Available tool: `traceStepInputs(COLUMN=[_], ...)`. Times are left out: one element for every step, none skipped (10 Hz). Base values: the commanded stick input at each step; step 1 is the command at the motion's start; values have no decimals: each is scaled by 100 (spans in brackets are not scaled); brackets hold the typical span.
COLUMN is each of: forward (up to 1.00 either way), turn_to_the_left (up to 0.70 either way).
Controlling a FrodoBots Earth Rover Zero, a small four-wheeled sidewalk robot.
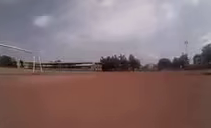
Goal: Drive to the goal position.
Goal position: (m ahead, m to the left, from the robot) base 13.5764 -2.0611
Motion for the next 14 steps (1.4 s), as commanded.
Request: traceStepInputs(forward=[63, 63, 63, 63, 63, 63, 63, 63, 63, 63, 63, 63, 63, 63], turn_to_the_left=[0, 0, 0, 0, 0, 0, 0, 0, 0, 0, 0, 0, 0, 0])
